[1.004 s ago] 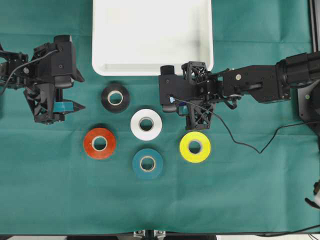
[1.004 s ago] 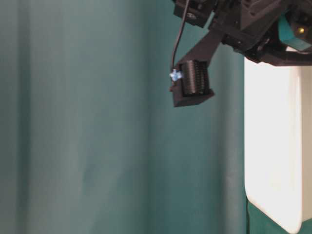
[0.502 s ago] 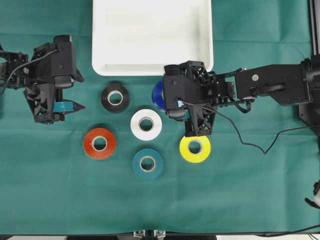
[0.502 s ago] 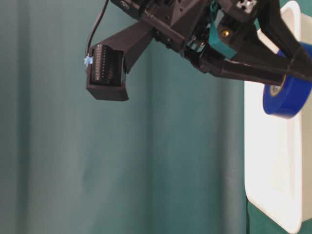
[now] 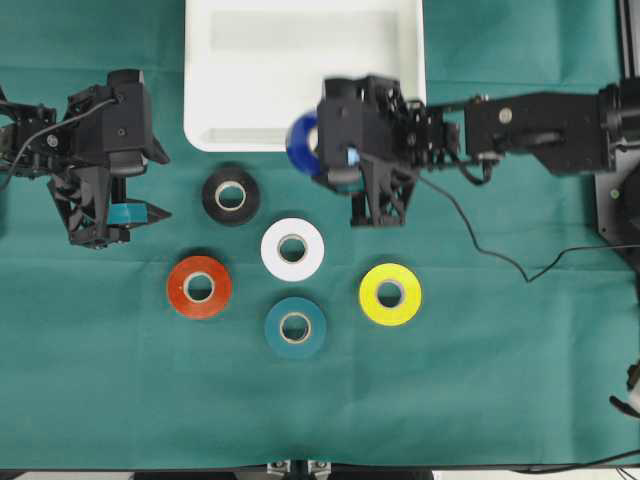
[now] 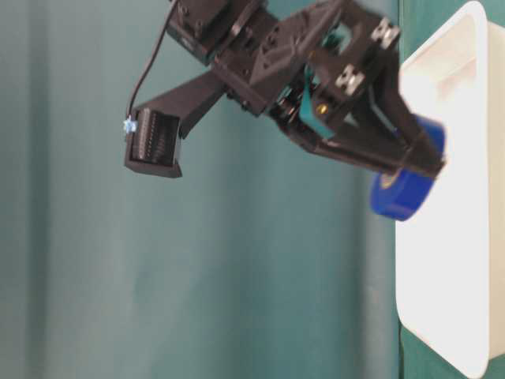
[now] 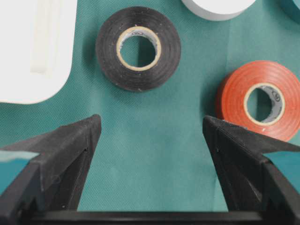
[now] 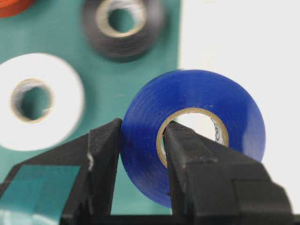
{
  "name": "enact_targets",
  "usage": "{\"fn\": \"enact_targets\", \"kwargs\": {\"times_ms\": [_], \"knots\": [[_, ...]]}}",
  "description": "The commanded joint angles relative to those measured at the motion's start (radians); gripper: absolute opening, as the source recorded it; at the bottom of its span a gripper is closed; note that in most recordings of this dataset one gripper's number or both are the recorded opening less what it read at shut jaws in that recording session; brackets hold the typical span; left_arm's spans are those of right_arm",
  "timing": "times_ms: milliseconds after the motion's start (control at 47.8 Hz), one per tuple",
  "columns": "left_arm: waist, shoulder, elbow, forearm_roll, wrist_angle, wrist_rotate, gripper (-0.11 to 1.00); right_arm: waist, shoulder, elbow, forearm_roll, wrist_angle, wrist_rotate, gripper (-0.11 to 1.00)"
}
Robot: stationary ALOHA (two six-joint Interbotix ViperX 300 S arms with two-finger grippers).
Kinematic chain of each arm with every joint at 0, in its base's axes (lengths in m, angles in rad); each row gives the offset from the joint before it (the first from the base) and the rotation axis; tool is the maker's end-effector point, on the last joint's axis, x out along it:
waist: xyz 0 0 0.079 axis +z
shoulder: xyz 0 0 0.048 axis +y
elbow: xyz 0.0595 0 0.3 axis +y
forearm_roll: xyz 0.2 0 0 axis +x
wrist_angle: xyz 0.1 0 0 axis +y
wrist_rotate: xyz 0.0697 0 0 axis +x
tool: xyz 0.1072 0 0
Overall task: Put the tape alternately from left to right into the white case.
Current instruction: 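Carry the blue roll into the white tray and release it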
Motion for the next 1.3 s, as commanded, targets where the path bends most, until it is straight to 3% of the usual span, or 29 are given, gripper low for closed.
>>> {"fn": "enact_targets", "kwargs": {"times_ms": [0,230,690,1276], "knots": [[-0.002,-0.008,-0.025,0.0,-0.008,0.0,0.81,-0.038,-0.009,-0.035,-0.012,-0.026,-0.002,0.31],[-0.003,-0.008,-0.025,0.0,-0.008,0.0,0.81,-0.115,0.063,-0.069,-0.014,-0.051,-0.003,0.31],[-0.003,-0.006,-0.023,0.0,-0.009,0.0,0.81,-0.141,0.163,-0.11,-0.014,-0.052,0.002,0.31],[-0.003,-0.006,-0.025,0.0,-0.008,0.002,0.81,-0.152,0.172,-0.109,-0.014,-0.067,-0.002,0.31]]}}
